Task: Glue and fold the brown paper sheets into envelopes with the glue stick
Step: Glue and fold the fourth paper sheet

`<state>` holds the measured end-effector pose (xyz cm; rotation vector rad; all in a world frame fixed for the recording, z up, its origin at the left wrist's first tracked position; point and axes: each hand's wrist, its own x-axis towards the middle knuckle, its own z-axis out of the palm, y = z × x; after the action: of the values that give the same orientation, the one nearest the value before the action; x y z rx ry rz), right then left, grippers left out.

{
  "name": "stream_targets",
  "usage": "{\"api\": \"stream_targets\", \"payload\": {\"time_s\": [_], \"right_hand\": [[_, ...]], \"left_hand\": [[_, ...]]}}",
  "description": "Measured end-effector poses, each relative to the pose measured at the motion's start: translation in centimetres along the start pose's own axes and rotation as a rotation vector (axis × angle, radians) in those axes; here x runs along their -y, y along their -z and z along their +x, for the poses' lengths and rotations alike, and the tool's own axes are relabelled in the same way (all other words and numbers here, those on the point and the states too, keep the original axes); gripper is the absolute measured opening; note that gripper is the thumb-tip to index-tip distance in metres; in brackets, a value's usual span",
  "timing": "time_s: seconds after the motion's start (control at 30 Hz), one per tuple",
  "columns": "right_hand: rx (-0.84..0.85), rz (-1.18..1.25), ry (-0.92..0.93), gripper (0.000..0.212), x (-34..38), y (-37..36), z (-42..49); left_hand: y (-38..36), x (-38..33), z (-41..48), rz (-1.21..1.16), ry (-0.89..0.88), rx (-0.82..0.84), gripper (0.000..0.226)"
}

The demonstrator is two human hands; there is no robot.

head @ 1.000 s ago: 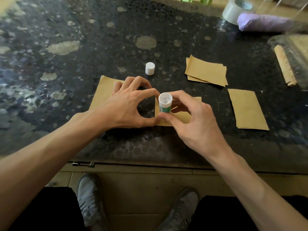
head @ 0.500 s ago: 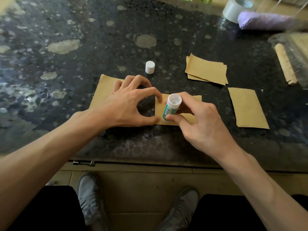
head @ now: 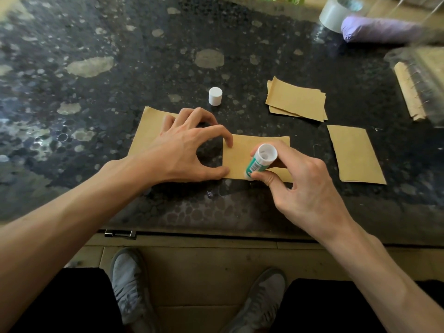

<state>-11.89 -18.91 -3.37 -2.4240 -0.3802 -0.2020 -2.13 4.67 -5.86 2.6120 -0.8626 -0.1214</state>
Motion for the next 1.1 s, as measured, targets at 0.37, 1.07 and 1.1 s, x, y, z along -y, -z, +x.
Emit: {"api": "stream_targets", "payload": {"time_s": [0.37,1.07,1.1], "right_hand": [[-0.007,-0.068,-0.054,0.035,-1.1,1.6,-1.0],[-0.022,0.248,-0.132,0.035,-0.9,-0.9,3.7],[-0.007,0.23,-0.123,0.034,-0.7,-1.3,3.7]], "left_hand": [[0.1,0.0,0.0,-0.008,0.003,0.017,0.06],[-0.3,0.0,-0.1,-0.026,0.02,-0.015,0.062],[-0.3,0.1,-0.1,-0.027,0.018,-0.026,0.064]]}}
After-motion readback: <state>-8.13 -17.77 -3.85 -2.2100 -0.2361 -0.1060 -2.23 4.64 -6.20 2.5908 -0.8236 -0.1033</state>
